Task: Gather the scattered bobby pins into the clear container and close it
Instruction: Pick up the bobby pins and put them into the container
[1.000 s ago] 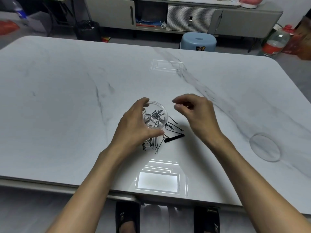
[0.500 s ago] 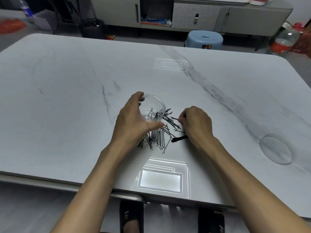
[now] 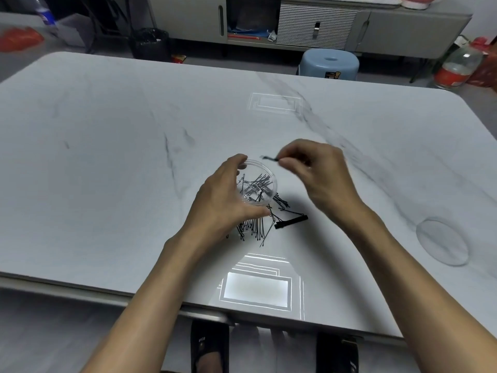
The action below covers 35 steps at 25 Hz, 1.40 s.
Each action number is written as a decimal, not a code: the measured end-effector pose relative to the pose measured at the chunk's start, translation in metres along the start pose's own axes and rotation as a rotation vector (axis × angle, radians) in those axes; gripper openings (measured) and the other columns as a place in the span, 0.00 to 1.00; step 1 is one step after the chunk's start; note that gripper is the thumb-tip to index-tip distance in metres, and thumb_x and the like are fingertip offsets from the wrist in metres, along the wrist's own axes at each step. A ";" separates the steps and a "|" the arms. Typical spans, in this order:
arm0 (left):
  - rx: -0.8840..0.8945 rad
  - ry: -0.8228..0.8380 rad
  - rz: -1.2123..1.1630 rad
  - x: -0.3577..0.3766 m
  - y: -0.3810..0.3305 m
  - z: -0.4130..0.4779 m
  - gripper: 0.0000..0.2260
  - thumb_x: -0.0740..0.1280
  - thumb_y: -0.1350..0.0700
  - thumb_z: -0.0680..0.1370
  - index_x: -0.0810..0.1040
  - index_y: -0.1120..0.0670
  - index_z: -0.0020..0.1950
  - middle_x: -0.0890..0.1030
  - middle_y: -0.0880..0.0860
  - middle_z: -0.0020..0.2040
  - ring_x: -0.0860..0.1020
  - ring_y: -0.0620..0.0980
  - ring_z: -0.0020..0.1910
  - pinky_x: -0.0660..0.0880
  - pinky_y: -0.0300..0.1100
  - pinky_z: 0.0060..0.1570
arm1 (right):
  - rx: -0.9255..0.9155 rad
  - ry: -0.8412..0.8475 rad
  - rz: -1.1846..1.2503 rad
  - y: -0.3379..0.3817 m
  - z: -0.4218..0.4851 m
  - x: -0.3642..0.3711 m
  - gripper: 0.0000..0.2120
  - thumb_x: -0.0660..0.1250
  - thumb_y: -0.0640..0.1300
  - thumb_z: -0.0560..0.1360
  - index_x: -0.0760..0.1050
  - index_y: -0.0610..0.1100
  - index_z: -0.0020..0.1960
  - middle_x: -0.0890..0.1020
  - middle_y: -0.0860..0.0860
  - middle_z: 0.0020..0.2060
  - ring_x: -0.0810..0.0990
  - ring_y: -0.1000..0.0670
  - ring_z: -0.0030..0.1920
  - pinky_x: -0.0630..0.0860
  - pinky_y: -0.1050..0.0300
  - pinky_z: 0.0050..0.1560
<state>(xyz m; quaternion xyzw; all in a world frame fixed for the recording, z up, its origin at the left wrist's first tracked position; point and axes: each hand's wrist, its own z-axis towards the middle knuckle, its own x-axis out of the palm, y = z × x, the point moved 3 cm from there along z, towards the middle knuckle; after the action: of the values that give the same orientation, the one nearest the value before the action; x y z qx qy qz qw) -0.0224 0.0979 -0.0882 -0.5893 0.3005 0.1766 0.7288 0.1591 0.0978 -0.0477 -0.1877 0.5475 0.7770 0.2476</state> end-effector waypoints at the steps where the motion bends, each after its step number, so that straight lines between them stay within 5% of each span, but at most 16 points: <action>1: 0.010 0.009 -0.002 0.002 -0.003 0.000 0.46 0.80 0.45 0.57 0.65 0.47 0.71 0.75 0.43 0.64 0.73 0.43 0.61 0.70 0.39 0.58 | -0.068 0.097 -0.019 0.011 0.000 0.006 0.03 0.73 0.39 0.71 0.82 0.46 0.43 0.82 0.55 0.35 0.77 0.62 0.36 0.70 0.68 0.41; 3: 0.017 0.006 -0.026 0.003 -0.005 0.000 0.45 0.80 0.45 0.57 0.65 0.46 0.71 0.75 0.42 0.63 0.73 0.42 0.61 0.70 0.38 0.57 | -0.152 0.209 -0.097 0.020 -0.004 0.016 0.05 0.74 0.38 0.70 0.83 0.44 0.46 0.82 0.53 0.38 0.77 0.61 0.36 0.70 0.68 0.42; 5: 0.011 -0.010 -0.029 0.002 -0.004 0.000 0.45 0.81 0.45 0.57 0.66 0.46 0.71 0.75 0.41 0.62 0.73 0.41 0.60 0.68 0.34 0.55 | -0.153 0.136 -0.086 0.017 -0.003 0.007 0.07 0.74 0.38 0.71 0.82 0.43 0.49 0.82 0.52 0.40 0.78 0.58 0.38 0.72 0.68 0.45; 8: -0.010 -0.032 -0.040 -0.002 -0.001 0.000 0.46 0.82 0.45 0.57 0.66 0.47 0.71 0.75 0.42 0.62 0.73 0.41 0.60 0.66 0.29 0.52 | 0.004 0.089 -0.142 -0.006 -0.003 -0.015 0.07 0.74 0.39 0.70 0.82 0.46 0.48 0.83 0.52 0.40 0.79 0.56 0.40 0.74 0.62 0.47; 13: -0.026 -0.049 -0.043 -0.003 0.002 0.001 0.46 0.82 0.46 0.57 0.66 0.47 0.71 0.75 0.43 0.62 0.73 0.41 0.60 0.65 0.29 0.51 | 0.171 0.625 -0.446 -0.044 -0.038 -0.001 0.22 0.78 0.47 0.65 0.78 0.46 0.57 0.78 0.50 0.49 0.76 0.50 0.49 0.72 0.57 0.50; 18: -0.024 -0.052 -0.036 0.000 0.001 0.003 0.46 0.81 0.45 0.57 0.66 0.47 0.71 0.75 0.43 0.62 0.73 0.42 0.60 0.66 0.34 0.53 | 0.022 0.491 -0.586 -0.047 -0.053 0.017 0.05 0.66 0.42 0.76 0.75 0.45 0.52 0.78 0.49 0.48 0.75 0.45 0.51 0.70 0.53 0.45; 22: -0.020 -0.042 -0.020 0.002 0.001 0.003 0.46 0.82 0.45 0.57 0.66 0.48 0.71 0.75 0.43 0.63 0.73 0.42 0.60 0.67 0.35 0.54 | -0.089 0.543 -0.943 -0.043 -0.058 0.026 0.08 0.56 0.31 0.74 0.69 0.41 0.49 0.75 0.43 0.47 0.73 0.42 0.45 0.63 0.52 0.37; 25: -0.017 -0.045 -0.012 0.000 0.001 0.003 0.46 0.82 0.45 0.57 0.66 0.48 0.71 0.75 0.44 0.63 0.73 0.42 0.60 0.67 0.36 0.54 | -0.133 0.567 -0.990 -0.039 -0.061 0.028 0.12 0.54 0.28 0.71 0.68 0.41 0.49 0.74 0.43 0.46 0.67 0.45 0.40 0.60 0.54 0.36; 27: -0.017 -0.046 -0.012 -0.001 0.002 0.003 0.46 0.82 0.45 0.57 0.65 0.48 0.71 0.75 0.44 0.64 0.73 0.42 0.60 0.67 0.36 0.55 | -0.124 0.552 -0.955 -0.043 -0.060 0.022 0.09 0.55 0.31 0.75 0.67 0.42 0.50 0.74 0.44 0.47 0.68 0.45 0.41 0.63 0.53 0.37; 30: -0.024 -0.039 -0.013 -0.002 0.004 0.002 0.46 0.81 0.44 0.57 0.65 0.47 0.71 0.75 0.43 0.63 0.73 0.42 0.61 0.67 0.37 0.55 | 0.041 0.361 -0.577 -0.046 -0.045 -0.001 0.02 0.57 0.40 0.80 0.68 0.45 0.50 0.77 0.48 0.44 0.73 0.47 0.41 0.66 0.53 0.39; 33: -0.009 -0.001 0.010 0.001 0.001 0.000 0.46 0.80 0.43 0.57 0.65 0.46 0.71 0.75 0.42 0.63 0.73 0.41 0.60 0.68 0.37 0.54 | 0.031 0.071 -0.236 -0.025 -0.024 -0.016 0.05 0.64 0.40 0.78 0.76 0.48 0.47 0.78 0.58 0.34 0.74 0.61 0.36 0.66 0.66 0.37; 35: 0.011 0.033 0.029 0.005 -0.003 -0.001 0.46 0.80 0.42 0.56 0.65 0.46 0.71 0.75 0.42 0.63 0.73 0.41 0.60 0.70 0.39 0.56 | -0.066 0.064 -0.184 -0.002 -0.017 -0.007 0.05 0.69 0.39 0.75 0.81 0.45 0.48 0.81 0.57 0.35 0.75 0.63 0.36 0.67 0.72 0.39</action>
<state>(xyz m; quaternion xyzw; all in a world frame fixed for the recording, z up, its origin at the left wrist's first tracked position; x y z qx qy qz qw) -0.0172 0.0960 -0.0894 -0.5836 0.3220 0.1758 0.7245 0.1662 0.0807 -0.0508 -0.2700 0.5098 0.7620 0.2942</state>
